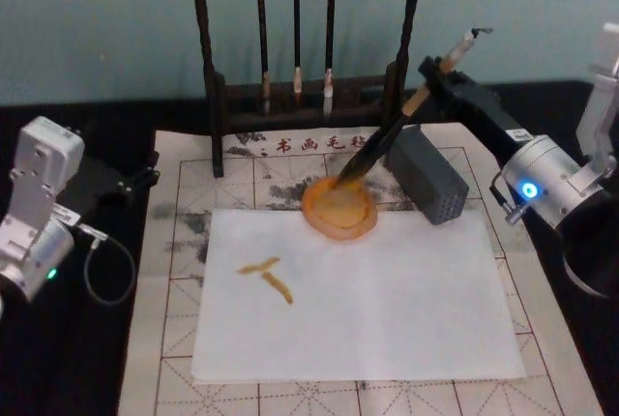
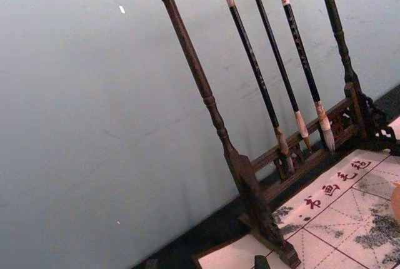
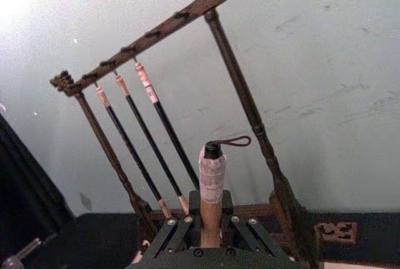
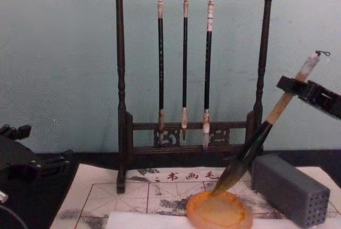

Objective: Pick up the brush from the inkstone, write on the paper, then place the brush back to its original position.

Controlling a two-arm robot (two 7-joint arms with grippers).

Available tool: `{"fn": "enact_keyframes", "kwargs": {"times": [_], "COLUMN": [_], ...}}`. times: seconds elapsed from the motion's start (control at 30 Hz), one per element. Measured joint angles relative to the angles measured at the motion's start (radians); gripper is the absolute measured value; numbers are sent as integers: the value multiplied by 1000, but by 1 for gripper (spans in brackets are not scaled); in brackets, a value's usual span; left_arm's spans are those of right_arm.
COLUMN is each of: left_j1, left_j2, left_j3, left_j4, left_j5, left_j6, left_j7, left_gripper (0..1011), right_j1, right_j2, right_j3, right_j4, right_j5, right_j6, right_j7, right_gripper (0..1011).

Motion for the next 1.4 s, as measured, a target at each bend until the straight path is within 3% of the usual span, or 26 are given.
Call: {"fn": "enact_keyframes", "kwargs": {"times": [0.4,0.7,1.17,1.4], "left_j1": [0,0,0,0], "left_j2": [0,0,0,0], "left_j3": [0,0,0,0], "left_j4": [0,0,0,0], "left_j5": [0,0,0,0], "left_j6": [0,0,0,0], "left_j7": [0,0,0,0], "left_gripper": [1001,1001,1001,1001], "right_j1": [21,23,16,-3], "right_j2": [-26,-41,-49,-47], "right_j3": [-1,4,23,41], "right_j4": [42,57,56,22], "right_j5": [-70,-143,-216,-238], "right_j6": [-19,-69,-120,-141], "right_j7": [-1,-6,6,20], "right_gripper": [195,195,195,195]}}
